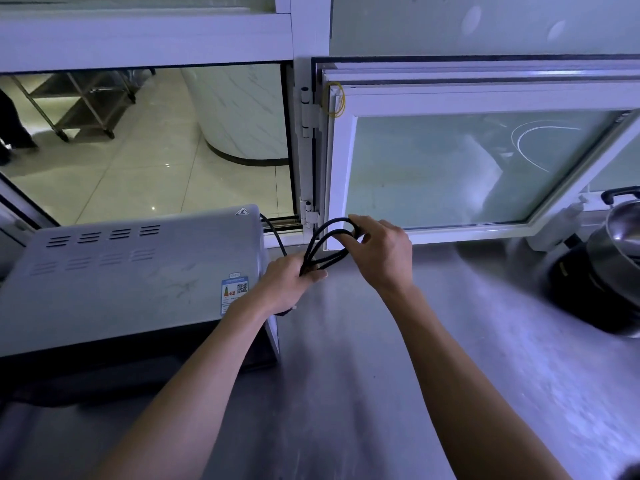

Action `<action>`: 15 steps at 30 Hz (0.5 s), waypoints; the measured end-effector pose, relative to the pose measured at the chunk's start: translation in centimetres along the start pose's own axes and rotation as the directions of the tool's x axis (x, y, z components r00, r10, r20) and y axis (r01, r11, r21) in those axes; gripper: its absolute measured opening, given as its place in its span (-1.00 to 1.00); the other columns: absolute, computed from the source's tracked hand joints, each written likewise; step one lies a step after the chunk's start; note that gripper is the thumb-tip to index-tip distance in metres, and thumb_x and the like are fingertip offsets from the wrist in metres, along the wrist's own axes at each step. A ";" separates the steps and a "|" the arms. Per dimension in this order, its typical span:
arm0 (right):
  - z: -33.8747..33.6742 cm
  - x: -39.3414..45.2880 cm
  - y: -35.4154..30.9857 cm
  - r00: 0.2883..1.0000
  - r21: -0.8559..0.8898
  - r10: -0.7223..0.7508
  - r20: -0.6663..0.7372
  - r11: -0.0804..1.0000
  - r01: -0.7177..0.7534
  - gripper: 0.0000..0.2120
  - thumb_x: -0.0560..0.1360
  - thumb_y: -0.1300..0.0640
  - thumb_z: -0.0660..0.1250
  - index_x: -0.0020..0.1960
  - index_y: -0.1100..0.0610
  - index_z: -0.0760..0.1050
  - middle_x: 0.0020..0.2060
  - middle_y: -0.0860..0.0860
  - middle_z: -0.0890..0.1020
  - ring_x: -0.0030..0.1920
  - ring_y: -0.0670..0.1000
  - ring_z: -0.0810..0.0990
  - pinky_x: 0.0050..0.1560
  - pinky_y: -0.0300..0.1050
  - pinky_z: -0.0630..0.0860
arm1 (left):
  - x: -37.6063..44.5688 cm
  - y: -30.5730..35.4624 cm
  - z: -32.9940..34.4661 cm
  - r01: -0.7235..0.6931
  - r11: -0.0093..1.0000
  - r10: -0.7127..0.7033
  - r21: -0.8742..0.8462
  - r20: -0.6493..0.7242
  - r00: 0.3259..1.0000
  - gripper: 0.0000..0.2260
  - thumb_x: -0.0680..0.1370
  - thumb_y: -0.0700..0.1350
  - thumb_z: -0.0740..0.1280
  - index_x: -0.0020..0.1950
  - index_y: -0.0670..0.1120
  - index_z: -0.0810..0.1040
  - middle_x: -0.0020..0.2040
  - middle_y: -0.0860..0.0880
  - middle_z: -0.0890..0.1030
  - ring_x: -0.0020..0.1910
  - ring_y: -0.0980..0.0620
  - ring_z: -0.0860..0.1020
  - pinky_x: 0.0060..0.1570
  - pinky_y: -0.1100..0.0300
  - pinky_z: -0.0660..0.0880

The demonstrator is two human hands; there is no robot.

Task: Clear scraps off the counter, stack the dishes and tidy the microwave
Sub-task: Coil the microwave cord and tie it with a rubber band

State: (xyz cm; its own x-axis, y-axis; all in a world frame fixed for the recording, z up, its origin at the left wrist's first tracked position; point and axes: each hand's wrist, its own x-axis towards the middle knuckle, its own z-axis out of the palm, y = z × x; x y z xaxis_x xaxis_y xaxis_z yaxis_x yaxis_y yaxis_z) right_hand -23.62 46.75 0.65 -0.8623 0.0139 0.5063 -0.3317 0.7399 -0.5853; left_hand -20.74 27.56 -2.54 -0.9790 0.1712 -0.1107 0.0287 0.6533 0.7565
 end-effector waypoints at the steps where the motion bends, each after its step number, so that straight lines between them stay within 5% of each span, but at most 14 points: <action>1: 0.0 0.0 0.1 1.000 -0.001 0.018 0.005 1.000 -0.018 -0.73 0.42 -0.17 0.46 0.00 -0.02 0.66 -0.30 -0.04 0.64 -0.26 0.10 0.58 -0.25 0.00 0.53 | 0.1 -0.1 0.1 -0.015 1.000 0.016 0.025 -0.018 1.000 -0.86 0.58 0.14 0.36 -0.12 0.15 0.47 -0.18 0.08 0.59 -0.19 -0.03 0.60 -0.36 0.12 0.54; 9: -0.2 -0.4 1.0 0.990 0.024 0.136 0.033 0.990 -0.137 -0.76 0.47 -0.12 0.45 -0.13 0.06 0.64 -0.36 0.03 0.65 -0.28 0.23 0.56 -0.25 0.06 0.53 | 0.0 0.1 1.0 -0.173 0.940 0.211 0.293 -0.103 0.972 -0.74 0.61 0.07 0.32 -0.20 0.18 0.29 -0.31 0.15 0.43 -0.28 0.23 0.44 -0.28 0.18 0.26; 15: -0.2 0.7 0.1 0.981 0.183 0.124 0.150 0.971 -0.151 -0.84 0.44 -0.07 0.49 -0.10 0.01 0.64 -0.33 -0.03 0.64 -0.28 0.10 0.56 -0.24 0.05 0.54 | 0.3 -0.5 0.7 -0.179 0.926 0.231 0.332 -0.125 0.965 -0.86 0.68 0.05 0.17 0.01 0.06 0.47 -0.38 0.14 0.38 -0.35 0.02 0.41 -0.28 0.13 0.22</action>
State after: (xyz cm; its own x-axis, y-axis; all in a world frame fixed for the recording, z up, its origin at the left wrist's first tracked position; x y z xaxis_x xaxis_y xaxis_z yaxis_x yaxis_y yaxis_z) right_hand -24.16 47.01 1.06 -0.9443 0.0045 0.3289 -0.2623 0.5932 -0.7611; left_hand -20.90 27.77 -3.43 -0.9632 0.2238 0.1486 0.2685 0.8191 0.5069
